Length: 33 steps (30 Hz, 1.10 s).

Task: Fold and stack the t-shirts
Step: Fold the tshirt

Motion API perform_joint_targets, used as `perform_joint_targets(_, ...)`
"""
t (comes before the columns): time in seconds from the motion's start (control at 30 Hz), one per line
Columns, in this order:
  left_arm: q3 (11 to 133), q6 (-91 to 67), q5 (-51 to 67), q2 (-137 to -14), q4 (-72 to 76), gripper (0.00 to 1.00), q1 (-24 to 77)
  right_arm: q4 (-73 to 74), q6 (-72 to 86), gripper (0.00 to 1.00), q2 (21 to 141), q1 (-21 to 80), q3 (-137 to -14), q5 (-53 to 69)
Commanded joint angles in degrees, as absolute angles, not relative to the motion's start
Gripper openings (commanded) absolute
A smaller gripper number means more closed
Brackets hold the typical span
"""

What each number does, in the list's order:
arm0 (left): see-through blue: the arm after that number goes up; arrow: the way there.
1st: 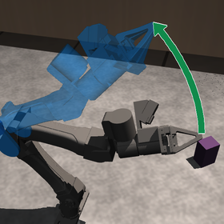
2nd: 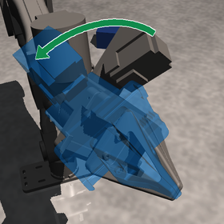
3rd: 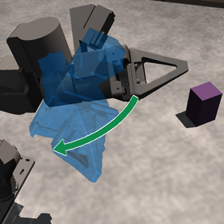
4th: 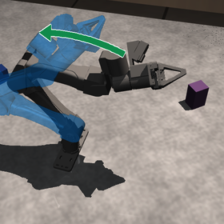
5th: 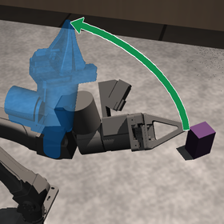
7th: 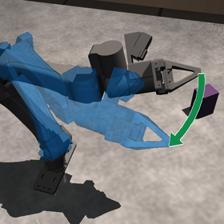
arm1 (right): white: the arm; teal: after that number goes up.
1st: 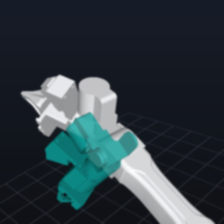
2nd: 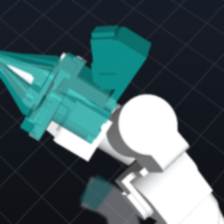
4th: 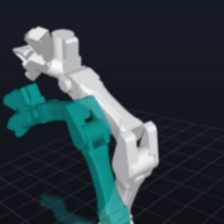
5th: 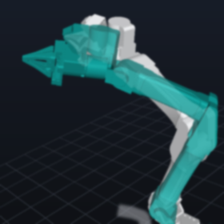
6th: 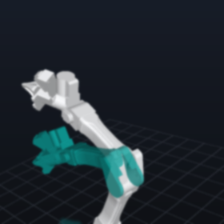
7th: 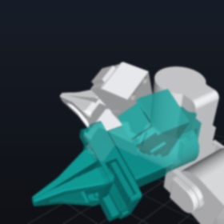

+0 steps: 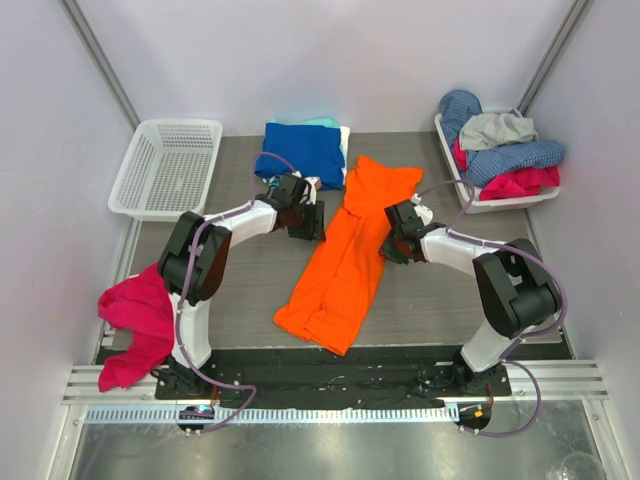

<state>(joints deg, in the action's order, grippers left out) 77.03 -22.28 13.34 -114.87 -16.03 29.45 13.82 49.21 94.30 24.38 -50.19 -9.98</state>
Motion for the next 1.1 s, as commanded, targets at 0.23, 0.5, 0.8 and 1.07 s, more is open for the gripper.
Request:
perform_joint_targets(0.23, 77.08, -22.50, 16.70, -116.98, -14.41, 0.15, 29.36, 13.62, 49.13, 0.01, 92.73, 23.38, -47.99, -10.10)
perform_joint_targets(0.5, 76.91, -23.20, 16.96, -117.16, -14.06, 0.07, 28.74, 16.17, 49.13, 0.01, 88.42, 22.24, -46.14, -12.30)
perform_joint_targets(0.8, 76.55, -23.29, 17.40, -116.90, -14.06, 0.05, 28.39, 17.23, 48.78, 0.01, 86.57, 21.45, -45.00, -12.57)
perform_joint_targets(1.07, 74.01, -24.52, 19.69, -111.28, -14.68, 0.75, 28.30, 17.67, 48.25, 0.55, 85.35, 21.44, -45.27, -9.76)
